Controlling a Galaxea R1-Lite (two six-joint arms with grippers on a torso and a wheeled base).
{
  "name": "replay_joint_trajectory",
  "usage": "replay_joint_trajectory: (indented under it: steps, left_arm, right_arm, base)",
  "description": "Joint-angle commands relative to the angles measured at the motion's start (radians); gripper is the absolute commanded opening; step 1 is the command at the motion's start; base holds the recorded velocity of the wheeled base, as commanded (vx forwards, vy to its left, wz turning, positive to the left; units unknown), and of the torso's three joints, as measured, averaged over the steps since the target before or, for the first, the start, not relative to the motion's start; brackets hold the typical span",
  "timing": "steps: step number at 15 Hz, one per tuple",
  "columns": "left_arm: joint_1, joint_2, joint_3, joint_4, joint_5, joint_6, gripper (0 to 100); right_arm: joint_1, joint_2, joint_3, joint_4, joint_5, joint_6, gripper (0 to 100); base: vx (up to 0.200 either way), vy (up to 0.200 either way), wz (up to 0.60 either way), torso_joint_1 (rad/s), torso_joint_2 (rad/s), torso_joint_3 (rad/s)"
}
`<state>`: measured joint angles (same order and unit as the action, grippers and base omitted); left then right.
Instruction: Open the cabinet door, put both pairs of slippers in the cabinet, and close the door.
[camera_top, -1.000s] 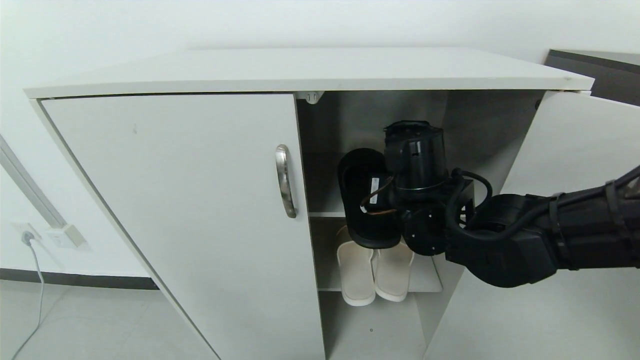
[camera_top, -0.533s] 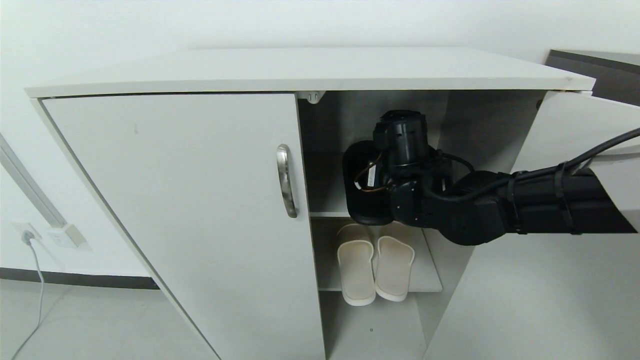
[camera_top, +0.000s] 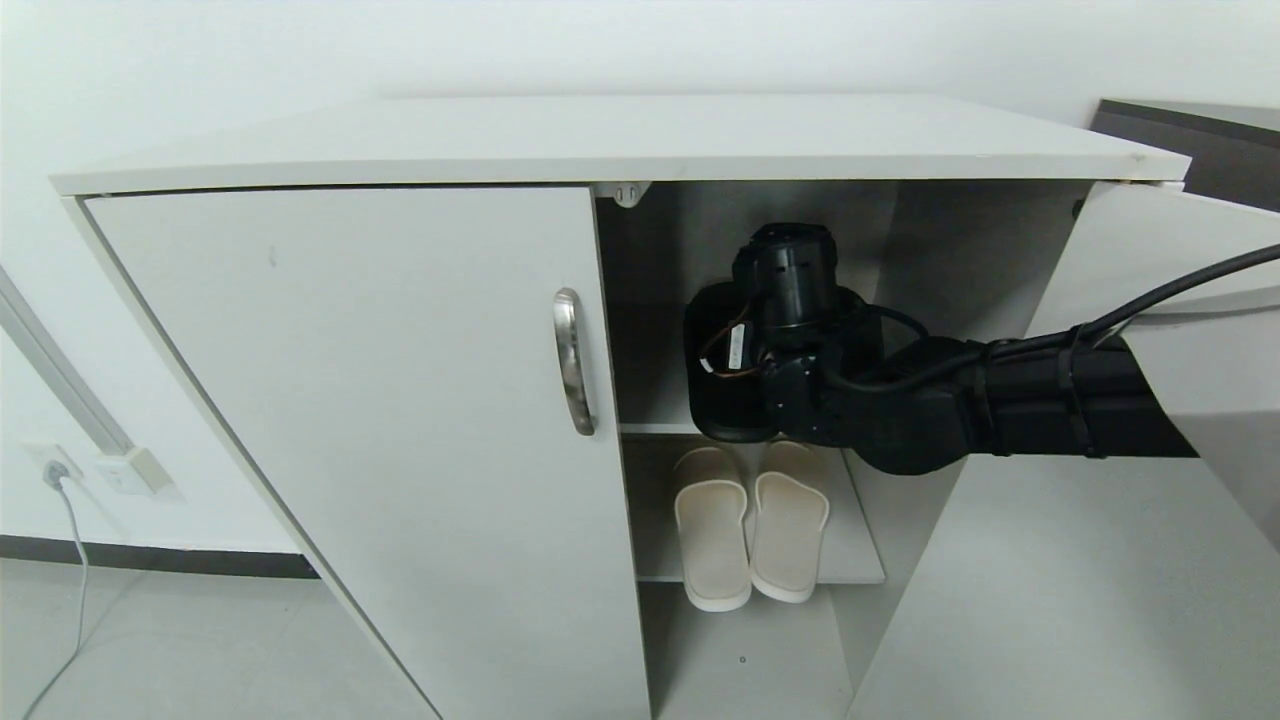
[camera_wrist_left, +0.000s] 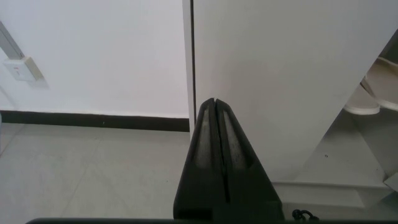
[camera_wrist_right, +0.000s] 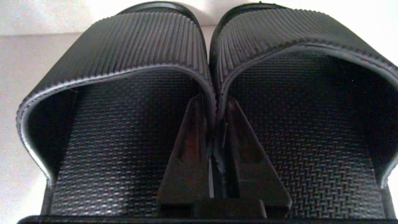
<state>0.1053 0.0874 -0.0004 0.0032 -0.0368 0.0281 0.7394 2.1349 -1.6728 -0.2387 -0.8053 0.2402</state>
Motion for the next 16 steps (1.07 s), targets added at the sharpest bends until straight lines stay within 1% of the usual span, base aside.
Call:
replay_joint_trajectory:
  steps: [1, 4, 5, 8, 10, 12, 16]
  left_arm:
    - [0.001, 0.002, 0.000, 0.000, 0.000, 0.000, 0]
    - [0.001, 0.002, 0.000, 0.000, 0.000, 0.000, 0]
    - [0.001, 0.002, 0.000, 0.000, 0.000, 0.000, 0]
    - [0.001, 0.002, 0.000, 0.000, 0.000, 0.000, 0]
    - [0.001, 0.002, 0.000, 0.000, 0.000, 0.000, 0]
    - [0.001, 0.002, 0.000, 0.000, 0.000, 0.000, 0]
    - [0.001, 0.002, 0.000, 0.000, 0.000, 0.000, 0]
  right_arm:
    - [-0.003, 0.011, -0.002, -0.001, 0.000, -0.001, 0]
    - [-0.003, 0.016, -0.001, -0.001, 0.000, 0.001, 0]
    - [-0.003, 0.016, -0.001, -0.001, 0.000, 0.001, 100]
    - [0.000, 0.003, 0.004, -0.002, 0.000, 0.004, 100]
    - [0.009, -0.027, 0.036, -0.004, -0.005, 0.004, 100]
    - [0.029, -0.073, 0.097, -0.007, -0.008, 0.007, 100]
    - [0.091, -0.222, 0.278, -0.010, -0.011, 0.017, 100]
  base:
    - [0.000, 0.000, 0.00, 0.000, 0.00, 0.000]
    - [0.000, 0.000, 0.00, 0.000, 0.00, 0.000]
    - [0.000, 0.000, 0.00, 0.000, 0.00, 0.000]
    - [0.000, 0.000, 0.00, 0.000, 0.00, 0.000]
    - [0.000, 0.000, 0.00, 0.000, 0.00, 0.000]
    - [0.000, 0.000, 0.00, 0.000, 0.00, 0.000]
    - [0.000, 0.000, 0.00, 0.000, 0.00, 0.000]
